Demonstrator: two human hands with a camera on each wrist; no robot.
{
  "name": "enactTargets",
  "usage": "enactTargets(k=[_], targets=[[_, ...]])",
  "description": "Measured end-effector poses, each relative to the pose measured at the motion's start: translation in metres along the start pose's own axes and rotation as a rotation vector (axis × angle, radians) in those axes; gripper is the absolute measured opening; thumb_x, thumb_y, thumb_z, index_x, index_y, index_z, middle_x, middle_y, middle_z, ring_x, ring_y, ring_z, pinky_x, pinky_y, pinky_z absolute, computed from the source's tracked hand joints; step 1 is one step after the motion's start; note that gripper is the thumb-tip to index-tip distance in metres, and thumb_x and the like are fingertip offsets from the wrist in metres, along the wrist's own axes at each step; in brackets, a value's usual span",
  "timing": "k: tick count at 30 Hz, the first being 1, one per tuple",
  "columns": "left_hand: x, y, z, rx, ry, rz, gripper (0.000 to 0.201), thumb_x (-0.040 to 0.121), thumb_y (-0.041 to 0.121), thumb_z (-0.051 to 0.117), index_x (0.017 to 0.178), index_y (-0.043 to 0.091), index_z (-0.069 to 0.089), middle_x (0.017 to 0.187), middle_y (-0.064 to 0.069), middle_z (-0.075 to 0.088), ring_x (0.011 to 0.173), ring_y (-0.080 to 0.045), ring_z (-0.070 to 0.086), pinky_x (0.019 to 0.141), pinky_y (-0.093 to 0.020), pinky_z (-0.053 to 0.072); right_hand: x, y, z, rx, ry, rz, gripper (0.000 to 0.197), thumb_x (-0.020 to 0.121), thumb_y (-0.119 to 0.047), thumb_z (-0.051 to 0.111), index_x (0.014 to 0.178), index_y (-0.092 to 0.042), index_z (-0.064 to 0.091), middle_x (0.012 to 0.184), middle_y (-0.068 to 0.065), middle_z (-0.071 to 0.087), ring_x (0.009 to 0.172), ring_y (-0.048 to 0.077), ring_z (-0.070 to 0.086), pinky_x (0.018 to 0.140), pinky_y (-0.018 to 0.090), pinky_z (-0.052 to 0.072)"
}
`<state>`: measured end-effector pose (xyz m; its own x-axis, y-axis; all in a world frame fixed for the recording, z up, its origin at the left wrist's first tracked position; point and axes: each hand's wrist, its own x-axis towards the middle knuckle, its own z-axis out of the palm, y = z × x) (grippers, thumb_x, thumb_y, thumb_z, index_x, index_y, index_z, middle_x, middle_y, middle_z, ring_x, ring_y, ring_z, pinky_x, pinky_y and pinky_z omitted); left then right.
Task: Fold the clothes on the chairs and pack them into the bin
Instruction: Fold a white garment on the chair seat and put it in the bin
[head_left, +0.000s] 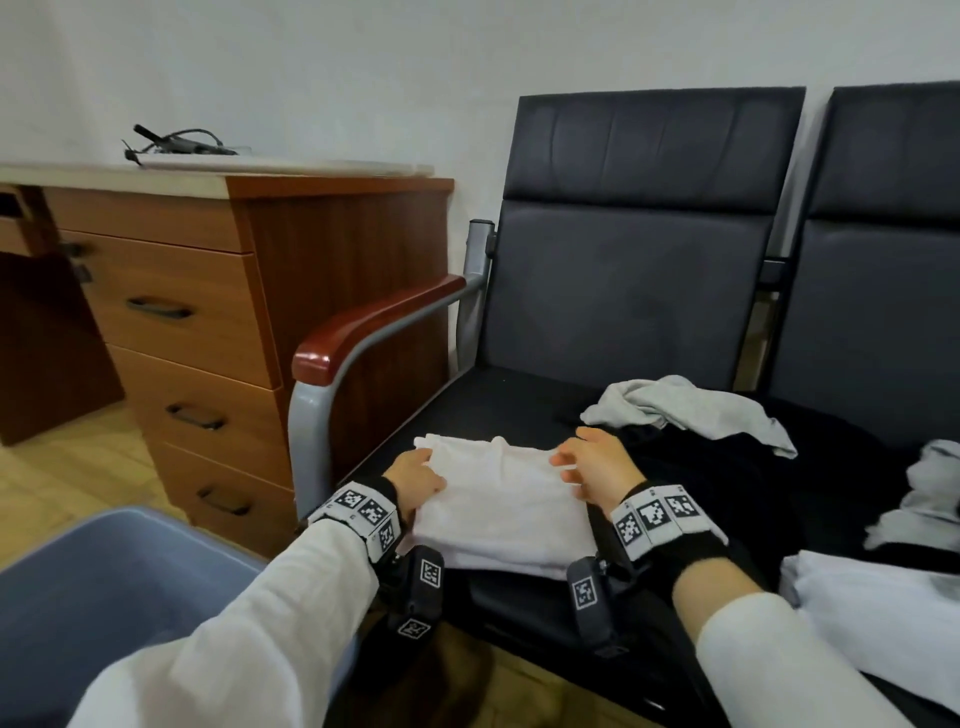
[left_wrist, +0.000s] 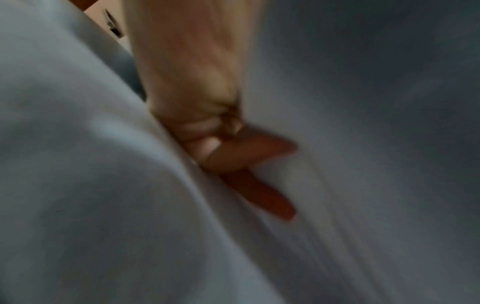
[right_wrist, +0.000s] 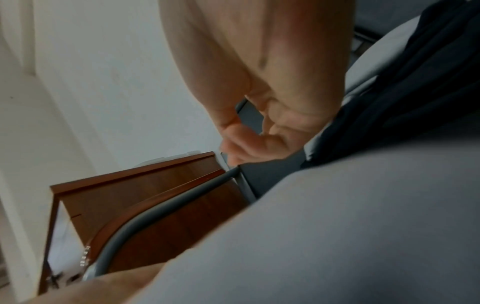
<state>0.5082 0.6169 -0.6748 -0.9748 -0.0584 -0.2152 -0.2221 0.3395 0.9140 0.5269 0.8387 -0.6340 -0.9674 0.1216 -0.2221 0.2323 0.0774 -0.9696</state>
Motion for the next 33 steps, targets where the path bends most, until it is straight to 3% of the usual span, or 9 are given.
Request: enactTargets(k=[4, 9, 14, 18, 21, 25, 28, 30, 33], targets=[[-0.009, 0.014, -0.014, 0.104, 0.214, 0.140, 0.048, 0.087, -0.009, 0.040, 0.130, 0.007, 0.054, 0.127, -0.016, 0.057, 0.119, -0.033, 0.052, 0.103, -0.040, 0.043, -0.002, 0.017, -0.015, -0.225, -0.032, 0.054, 0.066, 0.087, -0.003, 0.056, 0.147, -0.010, 0.029, 0.076, 0.007, 0.058, 0.052, 0.012, 0.044, 0.036, 0.016, 0.027], [-0.020, 0.001, -0.024, 0.483, 0.193, 0.052, 0.049, 0.093, 0.007, 0.045, 0.141, 0.012, 0.039, 0.141, -0.015, 0.044, 0.128, -0.032, 0.045, 0.107, -0.036, 0.036, -0.009, 0.028, -0.008, -0.401, -0.157, 0.164, 0.076, 0.081, -0.008, 0.069, 0.146, -0.011, 0.029, 0.084, 0.004, 0.057, 0.061, 0.009, 0.052, 0.043, 0.017, 0.040], [-0.033, 0.021, -0.033, 0.660, 0.369, 0.083, 0.035, 0.091, 0.018, 0.046, 0.127, 0.020, 0.050, 0.128, -0.011, 0.046, 0.109, -0.032, 0.055, 0.095, -0.041, 0.047, -0.008, 0.026, -0.005, -0.386, -0.127, 0.187, 0.016, 0.088, -0.017, 0.061, 0.099, -0.006, 0.056, 0.080, 0.007, 0.057, 0.061, 0.015, 0.055, 0.058, 0.027, 0.048], [-0.040, 0.036, -0.006, 0.442, 0.245, 0.215, 0.027, 0.090, 0.013, 0.049, 0.112, 0.020, 0.062, 0.099, -0.006, 0.063, 0.097, -0.026, 0.060, 0.088, -0.030, 0.049, -0.003, 0.028, 0.001, -0.443, -0.063, 0.176, 0.065, 0.085, -0.045, 0.063, 0.131, -0.002, 0.048, 0.091, 0.007, 0.061, 0.072, 0.016, 0.061, 0.053, 0.025, 0.049], [-0.044, 0.036, 0.015, 0.526, 0.156, 0.280, 0.025, 0.094, 0.021, 0.046, 0.116, 0.024, 0.057, 0.081, 0.003, 0.057, 0.079, -0.014, 0.053, 0.083, -0.028, 0.042, -0.008, 0.023, 0.005, -0.680, -0.153, 0.142, 0.086, 0.072, -0.066, 0.066, 0.131, -0.006, 0.049, 0.104, 0.005, 0.062, 0.080, 0.014, 0.061, 0.063, 0.026, 0.051], [-0.042, 0.015, 0.019, 0.958, 0.059, 0.064, 0.046, 0.095, 0.046, 0.033, 0.136, 0.026, 0.040, 0.138, -0.007, 0.042, 0.120, -0.026, 0.047, 0.102, -0.039, 0.035, -0.022, 0.013, 0.007, -1.068, -0.259, 0.063, 0.096, 0.071, -0.064, 0.069, 0.140, -0.007, 0.033, 0.137, 0.006, 0.047, 0.119, 0.019, 0.051, 0.090, 0.029, 0.043], [-0.042, 0.015, 0.014, 1.015, 0.022, 0.008, 0.054, 0.094, 0.051, 0.034, 0.142, 0.026, 0.033, 0.146, -0.010, 0.029, 0.128, -0.029, 0.041, 0.101, -0.040, 0.036, -0.014, 0.016, 0.005, -0.994, -0.303, 0.117, 0.081, 0.064, -0.058, 0.078, 0.124, -0.011, 0.052, 0.108, 0.003, 0.060, 0.099, 0.018, 0.059, 0.072, 0.027, 0.047], [-0.043, 0.025, 0.014, 0.989, 0.039, 0.036, 0.053, 0.094, 0.046, 0.040, 0.141, 0.021, 0.039, 0.144, -0.011, 0.035, 0.131, -0.028, 0.036, 0.108, -0.038, 0.031, -0.007, 0.018, 0.004, -0.815, -0.303, 0.152, 0.054, 0.068, -0.045, 0.081, 0.104, -0.011, 0.061, 0.086, 0.002, 0.061, 0.078, 0.015, 0.060, 0.062, 0.025, 0.050], [-0.047, 0.045, 0.023, 0.804, 0.043, 0.068, 0.041, 0.095, 0.027, 0.046, 0.133, 0.012, 0.050, 0.130, -0.011, 0.053, 0.121, -0.029, 0.048, 0.104, -0.036, 0.039, -0.006, 0.021, 0.003, -0.598, -0.226, 0.162, 0.042, 0.075, -0.031, 0.077, 0.105, -0.006, 0.061, 0.082, 0.004, 0.063, 0.063, 0.011, 0.058, 0.053, 0.022, 0.050]])
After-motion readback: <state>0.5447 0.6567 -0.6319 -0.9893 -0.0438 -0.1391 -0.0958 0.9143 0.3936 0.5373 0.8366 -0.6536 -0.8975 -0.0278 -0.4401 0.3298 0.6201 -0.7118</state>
